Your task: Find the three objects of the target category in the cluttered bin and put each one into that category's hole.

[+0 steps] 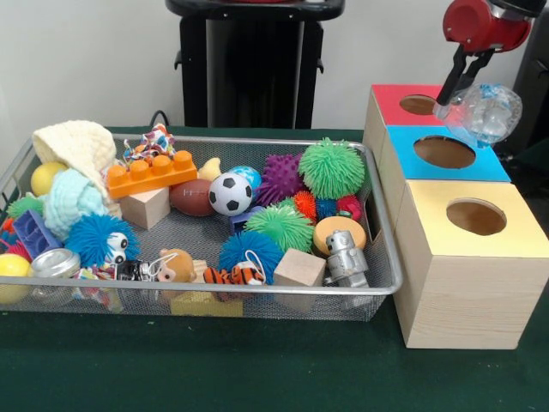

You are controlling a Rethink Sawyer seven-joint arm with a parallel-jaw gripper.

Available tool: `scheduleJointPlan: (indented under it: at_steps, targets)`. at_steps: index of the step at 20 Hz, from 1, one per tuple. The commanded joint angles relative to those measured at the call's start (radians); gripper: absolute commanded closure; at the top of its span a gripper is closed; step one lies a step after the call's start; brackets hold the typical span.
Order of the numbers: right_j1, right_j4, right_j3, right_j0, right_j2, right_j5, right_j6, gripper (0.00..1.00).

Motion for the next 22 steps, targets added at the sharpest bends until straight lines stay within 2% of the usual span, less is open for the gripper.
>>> scheduleJointPlan:
  at_steps: [1, 5, 6, 20, 22]
  targets:
    - [-0.003, 0.04, -0.011, -0.023, 0.146, 0.007, -0.111, 1.0]
    - [-0.005, 0.04, -0.001, -0.022, 0.15, 0.017, -0.122, 1.0]
    - [-0.007, 0.041, 0.001, -0.022, 0.152, 0.022, -0.128, 0.0]
    - [-0.023, 0.033, 0.036, -0.024, 0.175, 0.042, -0.203, 0.0]
    - [-0.007, 0.005, 0.032, -0.027, 0.166, 0.006, -0.187, 0.0]
